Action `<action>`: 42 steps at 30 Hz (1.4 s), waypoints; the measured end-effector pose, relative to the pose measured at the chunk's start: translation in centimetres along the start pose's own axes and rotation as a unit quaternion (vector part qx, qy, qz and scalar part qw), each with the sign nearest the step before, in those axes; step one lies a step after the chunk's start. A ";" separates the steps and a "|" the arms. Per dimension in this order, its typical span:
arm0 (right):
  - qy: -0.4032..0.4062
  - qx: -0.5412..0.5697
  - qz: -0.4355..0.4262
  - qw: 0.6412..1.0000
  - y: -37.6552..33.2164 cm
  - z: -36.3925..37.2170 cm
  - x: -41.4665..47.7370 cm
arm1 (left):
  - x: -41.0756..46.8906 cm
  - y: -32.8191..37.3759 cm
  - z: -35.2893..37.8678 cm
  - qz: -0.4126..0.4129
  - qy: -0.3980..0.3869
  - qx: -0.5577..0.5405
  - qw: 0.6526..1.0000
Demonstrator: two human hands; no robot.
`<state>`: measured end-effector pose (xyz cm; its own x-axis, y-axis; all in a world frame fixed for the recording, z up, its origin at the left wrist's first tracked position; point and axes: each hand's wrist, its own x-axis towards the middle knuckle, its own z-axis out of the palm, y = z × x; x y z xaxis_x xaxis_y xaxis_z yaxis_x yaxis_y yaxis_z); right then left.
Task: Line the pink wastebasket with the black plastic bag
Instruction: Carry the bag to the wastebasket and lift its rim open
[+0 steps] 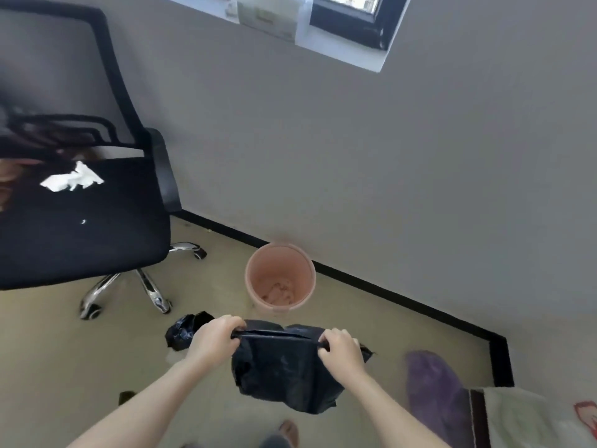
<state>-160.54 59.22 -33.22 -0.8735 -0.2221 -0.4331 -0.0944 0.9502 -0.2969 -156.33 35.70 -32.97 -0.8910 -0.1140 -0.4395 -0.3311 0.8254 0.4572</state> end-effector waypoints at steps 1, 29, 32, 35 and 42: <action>-0.011 0.004 -0.001 1.000 0.2 0.5 0.8 | 0.4 -0.2 0.6 -0.013 0.002 -0.007 1.000; 0.128 -0.137 -0.063 0.980 13.9 39.0 32.0 | 31.8 -20.9 35.4 0.097 -0.001 0.172 0.980; 0.171 -0.086 -0.071 0.979 13.4 37.7 31.4 | 31.3 -19.4 34.3 0.073 0.043 0.077 0.993; 0.278 -0.008 -0.103 0.955 12.4 35.1 30.1 | 30.7 -17.1 31.8 0.044 0.115 -0.045 0.991; 0.154 -0.139 -0.195 0.959 9.0 31.3 32.1 | 30.9 -14.1 30.1 0.056 0.186 -0.066 0.979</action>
<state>-174.49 53.79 -76.45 -0.8418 -0.5374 -0.0514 -0.5281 0.8395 -0.1276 -169.89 37.14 -76.27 -0.9674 -0.2403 -0.0803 -0.2401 0.7682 0.5934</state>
